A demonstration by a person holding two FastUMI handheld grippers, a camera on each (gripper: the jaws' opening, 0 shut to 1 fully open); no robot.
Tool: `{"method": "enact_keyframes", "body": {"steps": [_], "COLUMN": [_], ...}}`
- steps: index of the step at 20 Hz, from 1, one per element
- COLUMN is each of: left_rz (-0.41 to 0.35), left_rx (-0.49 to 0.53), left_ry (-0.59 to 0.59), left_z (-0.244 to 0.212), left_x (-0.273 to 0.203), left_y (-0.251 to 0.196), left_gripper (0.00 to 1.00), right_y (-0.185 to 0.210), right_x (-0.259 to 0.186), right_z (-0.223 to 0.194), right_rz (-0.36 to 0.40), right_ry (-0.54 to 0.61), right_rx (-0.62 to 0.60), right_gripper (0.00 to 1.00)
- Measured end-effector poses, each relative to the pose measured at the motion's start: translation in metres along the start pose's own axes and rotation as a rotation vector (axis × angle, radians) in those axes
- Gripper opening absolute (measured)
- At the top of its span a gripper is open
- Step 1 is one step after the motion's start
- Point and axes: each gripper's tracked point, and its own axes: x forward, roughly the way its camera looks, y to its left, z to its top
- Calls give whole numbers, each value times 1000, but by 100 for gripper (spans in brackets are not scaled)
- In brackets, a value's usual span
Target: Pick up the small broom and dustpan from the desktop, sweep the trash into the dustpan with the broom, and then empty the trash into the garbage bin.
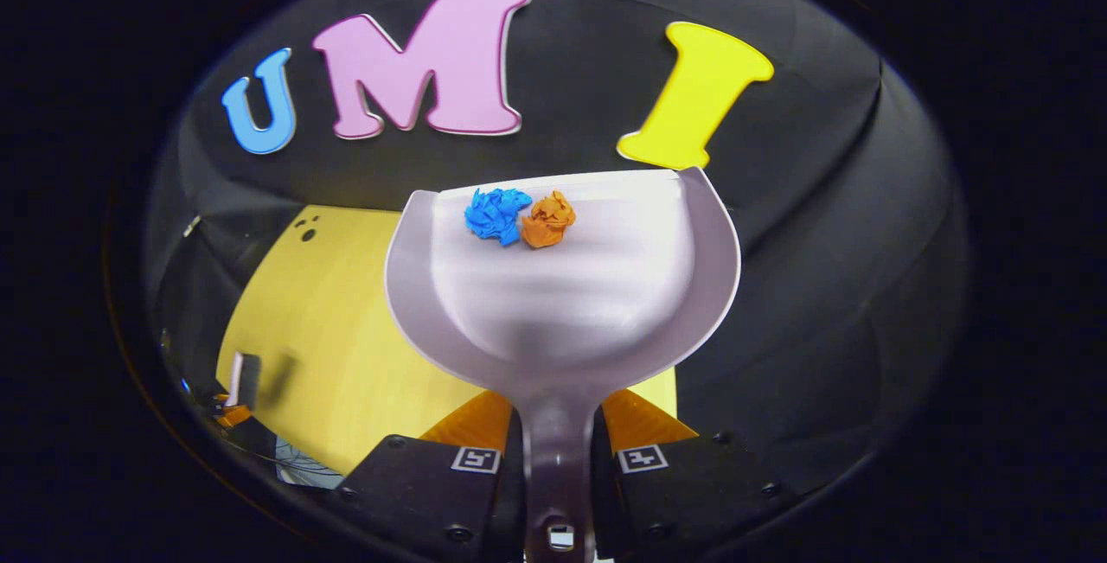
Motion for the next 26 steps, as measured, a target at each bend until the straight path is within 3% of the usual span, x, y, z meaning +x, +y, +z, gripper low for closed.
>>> {"method": "enact_keyframes", "body": {"steps": [1, 2, 7, 16, 19, 20, 23, 26], "left_rz": [0, 5, 26, 54, 70, 72, 79, 81], "left_rx": [-8, -10, -21, -37, -46, -49, -50, -53], "left_ry": [-1, 0, -7, 6, 2, 3, 10, 14], "left_z": [1, 1, 5, 2, 2, 2, -2, -3], "left_x": [0, -1, -2, -3, -3, -3, -3, -2], "left_y": [1, 4, 13, 24, 29, 30, 32, 31], "left_gripper": [28, 28, 28, 28, 28, 28, 28, 28], "right_y": [-1, -3, -9, -15, -18, -20, -17, -23], "right_x": [1, 3, 12, 28, 24, 23, 22, 28], "right_z": [-1, -1, -5, -9, -1, 1, 6, 10], "right_rz": [-29, -55, -162, -334, -363, -380, -428, -453], "right_ry": [12, 21, 14, 15, 27, 29, 45, 42], "right_rx": [-10, -26, -116, -441, -523, -549, -657, -736], "right_gripper": [39, 34, 34, 34, 34, 39, 29, 34]}}
